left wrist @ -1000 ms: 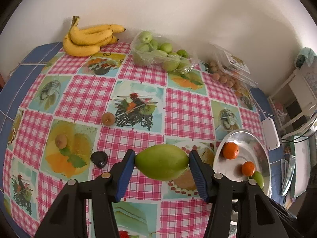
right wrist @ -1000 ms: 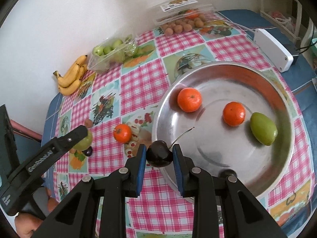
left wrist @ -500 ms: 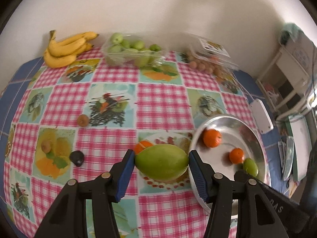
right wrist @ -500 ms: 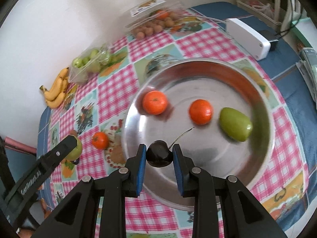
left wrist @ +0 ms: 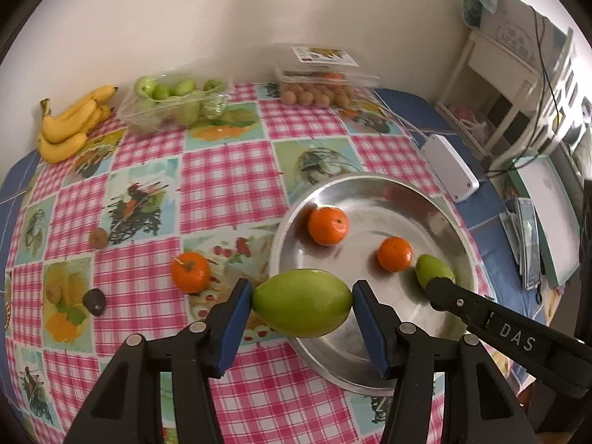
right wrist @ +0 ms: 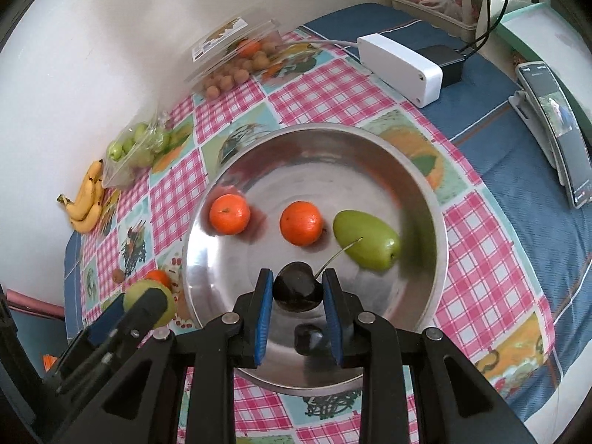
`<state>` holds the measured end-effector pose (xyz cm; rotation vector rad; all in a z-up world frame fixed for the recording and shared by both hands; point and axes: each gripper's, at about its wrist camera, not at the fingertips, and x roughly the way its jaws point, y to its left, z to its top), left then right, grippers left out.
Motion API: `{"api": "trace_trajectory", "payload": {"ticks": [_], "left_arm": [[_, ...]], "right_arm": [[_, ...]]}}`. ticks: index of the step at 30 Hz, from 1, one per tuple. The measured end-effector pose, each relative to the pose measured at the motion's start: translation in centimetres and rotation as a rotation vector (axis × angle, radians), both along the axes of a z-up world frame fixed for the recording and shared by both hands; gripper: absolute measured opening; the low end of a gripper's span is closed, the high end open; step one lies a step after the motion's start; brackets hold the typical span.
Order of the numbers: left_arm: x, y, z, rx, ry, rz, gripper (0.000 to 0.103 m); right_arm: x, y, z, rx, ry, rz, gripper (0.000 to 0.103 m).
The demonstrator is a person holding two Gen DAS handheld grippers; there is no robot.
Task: Organize fruits
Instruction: 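Carry the green pear and dark cherry in both grippers over the steel bowl, then open the left gripper to drop the pear while the right drops the cherry into the bowl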
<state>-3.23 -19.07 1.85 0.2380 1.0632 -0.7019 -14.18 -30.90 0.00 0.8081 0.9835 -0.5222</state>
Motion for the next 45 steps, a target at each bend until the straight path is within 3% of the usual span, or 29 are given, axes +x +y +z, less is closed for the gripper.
{"api": "trace_trajectory", "payload": {"ticks": [24, 45], "left_arm": [[-0.3, -1.7, -3.4, 0.073, 0.029, -0.042, 0.059], [-0.3, -1.7, -3.6, 0.066, 0.036, -0.049, 0.06]], "right_arm": [[0.7, 0.0, -2.8, 0.039, 0.083, 0.012, 0.028], [1.0, -0.1, -3.2, 0.045, 0.11, 0.011, 0.029]]}}
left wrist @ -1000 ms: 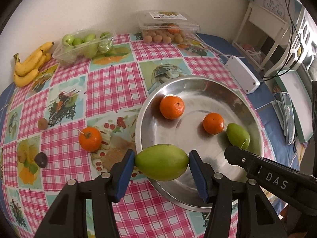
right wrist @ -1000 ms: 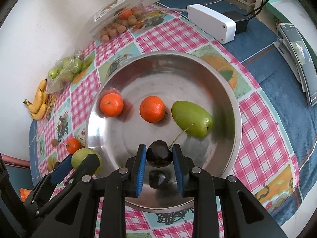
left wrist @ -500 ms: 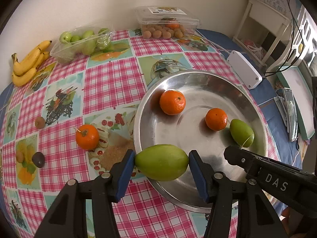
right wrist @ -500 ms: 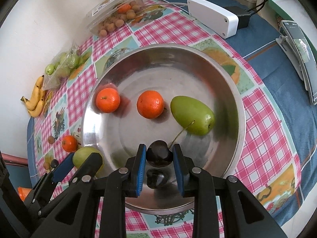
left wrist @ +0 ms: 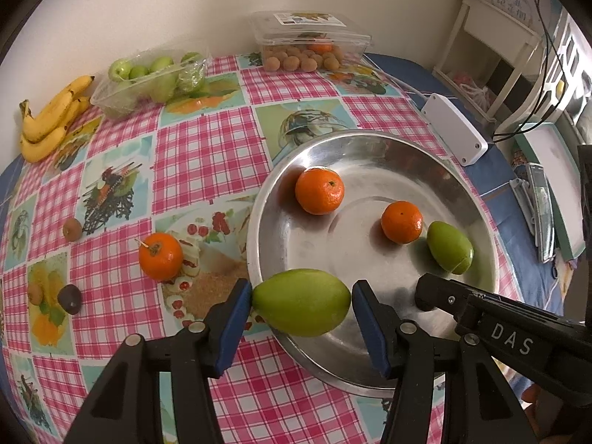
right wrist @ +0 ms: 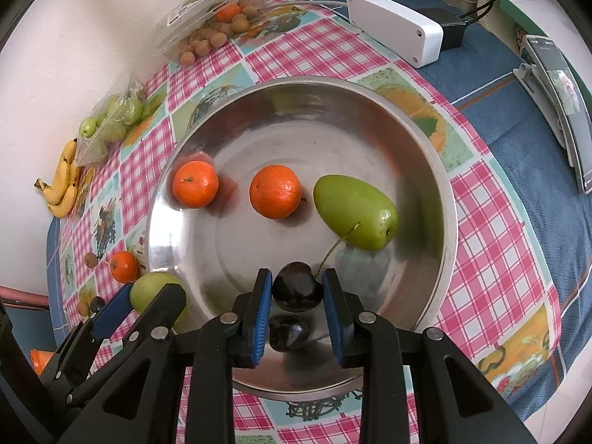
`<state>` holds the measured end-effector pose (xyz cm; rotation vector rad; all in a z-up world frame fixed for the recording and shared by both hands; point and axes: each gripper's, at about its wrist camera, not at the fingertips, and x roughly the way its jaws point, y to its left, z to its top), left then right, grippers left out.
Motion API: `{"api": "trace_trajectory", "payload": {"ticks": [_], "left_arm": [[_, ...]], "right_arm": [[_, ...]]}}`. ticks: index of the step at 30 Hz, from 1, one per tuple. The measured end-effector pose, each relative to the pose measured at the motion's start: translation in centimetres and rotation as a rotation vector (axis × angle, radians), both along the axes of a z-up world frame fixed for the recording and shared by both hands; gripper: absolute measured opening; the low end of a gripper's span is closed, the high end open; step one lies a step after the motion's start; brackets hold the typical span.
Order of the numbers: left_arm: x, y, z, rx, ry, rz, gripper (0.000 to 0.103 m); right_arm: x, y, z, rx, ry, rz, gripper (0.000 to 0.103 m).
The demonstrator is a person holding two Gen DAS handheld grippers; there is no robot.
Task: Organize fruits
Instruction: 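Open the left gripper to drop the pear while the right drops the cherry into the bowl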
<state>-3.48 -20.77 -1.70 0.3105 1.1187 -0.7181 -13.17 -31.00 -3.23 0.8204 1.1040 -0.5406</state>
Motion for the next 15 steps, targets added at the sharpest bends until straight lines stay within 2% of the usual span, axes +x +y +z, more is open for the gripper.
{"api": "trace_trajectory", "payload": {"ticks": [4, 15], "left_arm": [[0.0, 0.1, 0.2, -0.006, -0.001, 0.003, 0.06], [0.3, 0.7, 1.4, -0.036, -0.004, 0.02, 0.062]], "right_arm": [[-0.1, -0.1, 0.1, -0.009, -0.001, -0.003, 0.035], [-0.5, 0.0, 1.7, -0.046, -0.036, -0.003, 0.037]]}}
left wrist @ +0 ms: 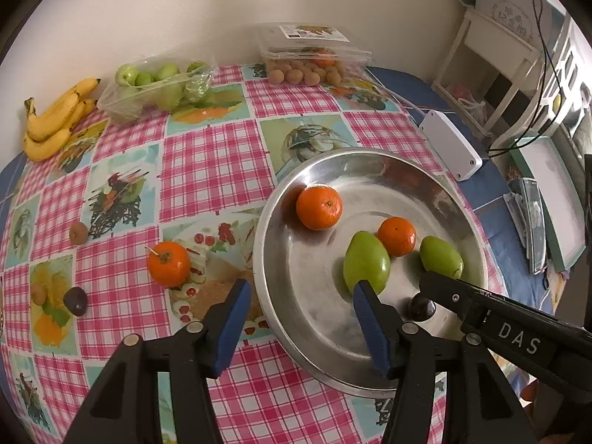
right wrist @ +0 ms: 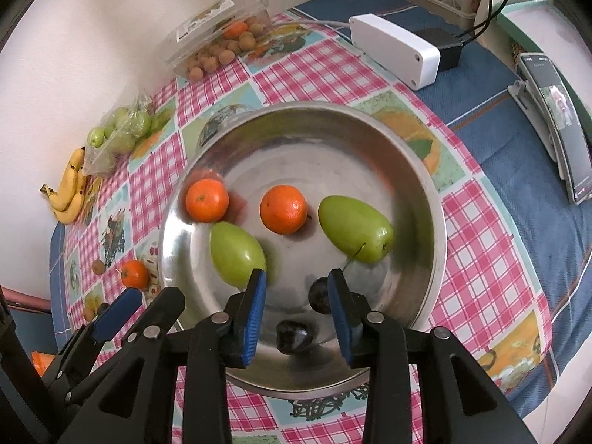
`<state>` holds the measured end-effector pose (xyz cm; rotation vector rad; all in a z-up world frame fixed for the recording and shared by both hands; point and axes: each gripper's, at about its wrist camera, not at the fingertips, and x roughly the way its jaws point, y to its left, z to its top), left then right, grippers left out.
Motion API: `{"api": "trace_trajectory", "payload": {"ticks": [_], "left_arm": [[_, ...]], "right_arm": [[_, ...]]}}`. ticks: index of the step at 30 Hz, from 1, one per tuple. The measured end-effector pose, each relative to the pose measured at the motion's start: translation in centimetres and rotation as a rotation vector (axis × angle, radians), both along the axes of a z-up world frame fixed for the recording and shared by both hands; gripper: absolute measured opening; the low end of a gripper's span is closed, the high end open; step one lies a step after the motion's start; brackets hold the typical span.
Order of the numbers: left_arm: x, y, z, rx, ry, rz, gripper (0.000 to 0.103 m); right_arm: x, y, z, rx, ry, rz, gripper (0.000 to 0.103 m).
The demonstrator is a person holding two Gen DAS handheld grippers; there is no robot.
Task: Organize fruits
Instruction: 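Open the left gripper to drop the pear while the right drops the cherry into the bowl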
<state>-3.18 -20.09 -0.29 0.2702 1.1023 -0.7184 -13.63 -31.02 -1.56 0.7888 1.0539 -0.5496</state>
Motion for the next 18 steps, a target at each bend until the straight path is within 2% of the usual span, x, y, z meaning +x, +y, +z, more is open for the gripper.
{"api": "trace_trajectory", "payload": {"ticks": [2, 4, 8, 13, 16, 18], "left_arm": [[0.2, 0.3, 0.0, 0.002, 0.001, 0.016, 0.063], [0.6, 0.7, 0.1, 0.005, 0.004, 0.043, 0.063], [1.5, 1.7, 0.1, 0.013, 0.005, 0.104, 0.066], [2.9, 3.6, -0.5, 0.033, 0.025, 0.205, 0.072], [3.7, 4.6, -1.1, 0.052, 0.038, 0.262, 0.077], [4.1, 5.1, -1.4, 0.061, 0.041, 0.286, 0.077]], "right_arm": [[-0.1, -0.1, 0.1, -0.01, 0.006, -0.006, 0.052], [-0.1, -0.2, 0.1, -0.012, 0.007, -0.008, 0.057], [-0.2, -0.1, 0.2, -0.022, 0.015, -0.002, 0.064], [0.1, 0.1, 0.0, -0.032, 0.028, 0.007, 0.066], [0.3, 0.2, -0.1, -0.045, 0.045, 0.014, 0.076], [0.5, 0.3, -0.1, -0.054, 0.052, 0.022, 0.076]]}}
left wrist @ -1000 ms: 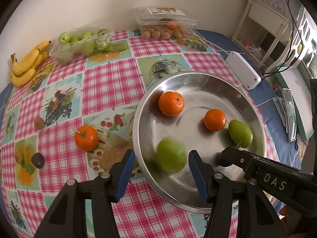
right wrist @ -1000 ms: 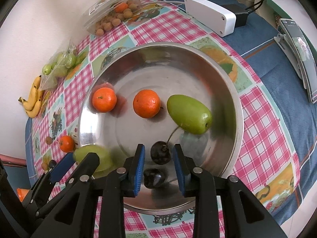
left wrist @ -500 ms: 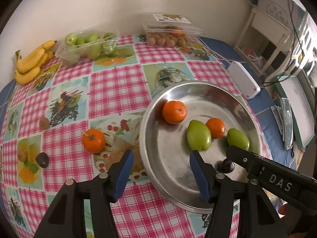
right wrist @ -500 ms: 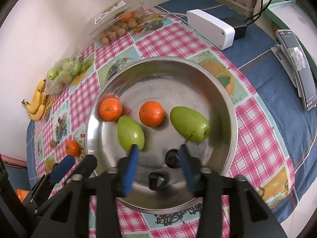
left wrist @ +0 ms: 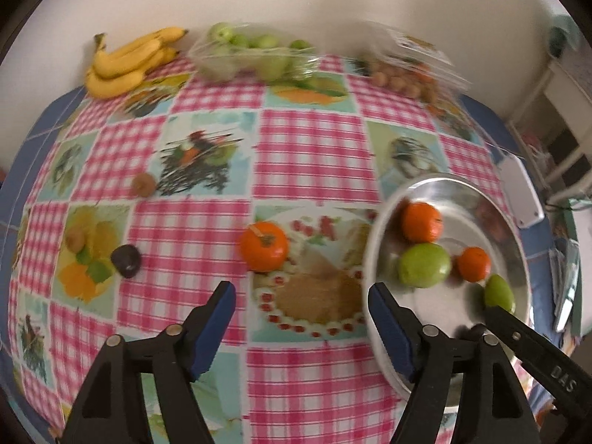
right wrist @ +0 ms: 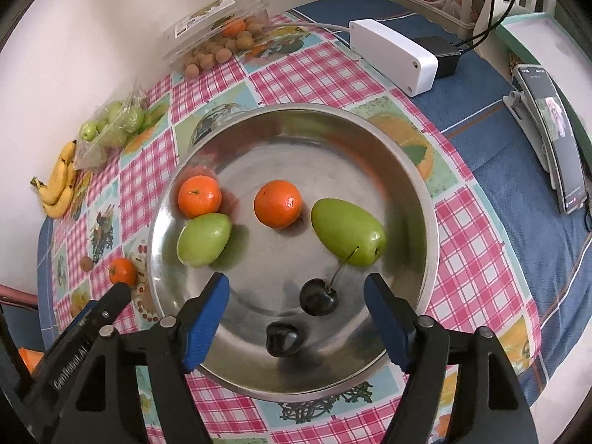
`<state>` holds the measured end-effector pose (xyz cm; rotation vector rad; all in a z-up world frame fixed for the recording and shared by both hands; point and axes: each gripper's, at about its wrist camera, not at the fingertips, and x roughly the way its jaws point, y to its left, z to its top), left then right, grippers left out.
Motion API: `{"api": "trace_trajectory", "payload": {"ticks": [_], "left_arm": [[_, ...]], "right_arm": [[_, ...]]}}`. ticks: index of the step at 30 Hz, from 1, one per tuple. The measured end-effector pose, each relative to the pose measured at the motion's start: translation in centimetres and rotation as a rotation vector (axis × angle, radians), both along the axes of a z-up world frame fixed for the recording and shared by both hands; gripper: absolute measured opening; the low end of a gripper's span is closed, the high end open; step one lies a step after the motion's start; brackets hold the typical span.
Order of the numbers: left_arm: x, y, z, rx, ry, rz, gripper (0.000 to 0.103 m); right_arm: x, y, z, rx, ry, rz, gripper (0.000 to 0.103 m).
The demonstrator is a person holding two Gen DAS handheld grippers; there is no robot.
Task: Organize fruits
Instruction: 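Open the left gripper to drop the pear while the right drops the cherry into the bowl, then move both open grippers from the bowl back toward the fruit row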
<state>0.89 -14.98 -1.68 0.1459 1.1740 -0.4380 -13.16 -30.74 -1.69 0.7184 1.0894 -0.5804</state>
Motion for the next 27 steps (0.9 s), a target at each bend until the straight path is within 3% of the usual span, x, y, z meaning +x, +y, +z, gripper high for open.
{"api": "trace_trajectory", "payload": {"ticks": [7, 9, 16, 19, 23, 27], "left_arm": [[1.1, 1.6, -0.9, 0.035, 0.014, 0.072, 0.079], [1.2, 1.9, -1.2, 0.043, 0.021, 0.082, 0.087], [1.3, 2.2, -1.7, 0.066, 0.025, 0.089, 0.089], [1.4, 2.2, -1.8, 0.077, 0.024, 0.093, 0.103], [1.4, 2.2, -1.8, 0.089, 0.014, 0.094, 0.103], [1.4, 2.2, -2.0, 0.103, 0.011, 0.095, 0.103]], "right_arm": [[0.4, 0.3, 0.2, -0.038, 0.019, 0.021, 0.076], [0.5, 0.2, 0.1, -0.04, 0.02, 0.022, 0.076], [0.8, 0.3, 0.0, -0.046, 0.029, 0.026, 0.076], [0.9, 0.4, -0.1, -0.055, 0.033, 0.032, 0.076], [1.1, 0.6, -0.3, -0.068, 0.042, 0.038, 0.088], [1.1, 0.6, -0.3, -0.072, 0.045, 0.043, 0.088]]}}
